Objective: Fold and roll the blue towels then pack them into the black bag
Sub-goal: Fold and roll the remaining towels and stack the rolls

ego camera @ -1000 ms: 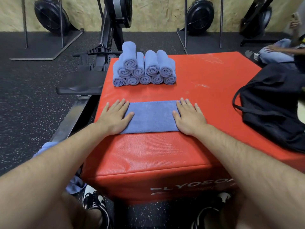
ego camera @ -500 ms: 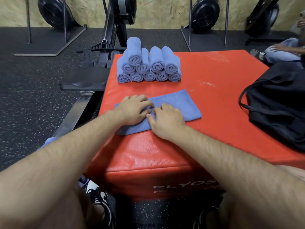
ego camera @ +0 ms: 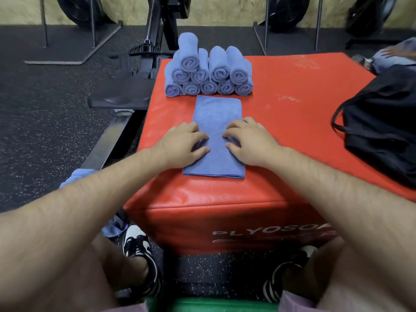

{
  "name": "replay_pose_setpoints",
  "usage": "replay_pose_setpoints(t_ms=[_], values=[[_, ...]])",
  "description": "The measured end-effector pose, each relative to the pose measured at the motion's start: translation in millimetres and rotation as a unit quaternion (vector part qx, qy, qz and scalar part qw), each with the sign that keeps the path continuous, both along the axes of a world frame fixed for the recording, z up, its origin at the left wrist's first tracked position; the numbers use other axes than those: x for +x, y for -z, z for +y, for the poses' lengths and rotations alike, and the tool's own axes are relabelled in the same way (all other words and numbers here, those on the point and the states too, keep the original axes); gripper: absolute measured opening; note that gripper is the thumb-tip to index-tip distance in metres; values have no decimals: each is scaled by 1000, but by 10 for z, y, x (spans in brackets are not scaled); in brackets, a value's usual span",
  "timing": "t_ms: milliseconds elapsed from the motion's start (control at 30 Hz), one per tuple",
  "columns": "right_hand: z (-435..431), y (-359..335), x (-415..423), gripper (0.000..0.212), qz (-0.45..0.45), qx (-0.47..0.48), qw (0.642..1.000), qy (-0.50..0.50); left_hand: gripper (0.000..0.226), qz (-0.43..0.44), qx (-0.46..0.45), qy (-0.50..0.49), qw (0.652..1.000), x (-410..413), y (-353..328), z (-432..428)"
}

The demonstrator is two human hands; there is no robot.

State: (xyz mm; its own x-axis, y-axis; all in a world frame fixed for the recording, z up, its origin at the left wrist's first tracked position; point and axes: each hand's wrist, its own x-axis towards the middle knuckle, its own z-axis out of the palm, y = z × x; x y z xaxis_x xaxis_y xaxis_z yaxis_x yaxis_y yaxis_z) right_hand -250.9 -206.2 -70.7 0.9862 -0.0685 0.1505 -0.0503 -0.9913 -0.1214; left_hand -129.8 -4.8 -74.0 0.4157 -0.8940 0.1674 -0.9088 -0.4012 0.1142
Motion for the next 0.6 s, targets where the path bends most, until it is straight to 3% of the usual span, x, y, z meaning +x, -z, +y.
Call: replay_pose_setpoints(t_ms=[100, 167, 367, 600], values=[[52, -86, -149, 13, -20, 48, 995, -91, 29, 35, -29, 36, 998, -56, -40, 84], [95, -136, -273, 6, 14, 92, 987, -134, 20, 76, -30, 68, 994, -121, -77, 151], [86, -132, -509, 36, 86, 111, 975, -173, 28, 145, -9, 141, 979, -180, -45, 410], [109, -191, -566, 22, 65, 32, 985, -155, 36, 147, -33, 150, 977, -147, -17, 532]])
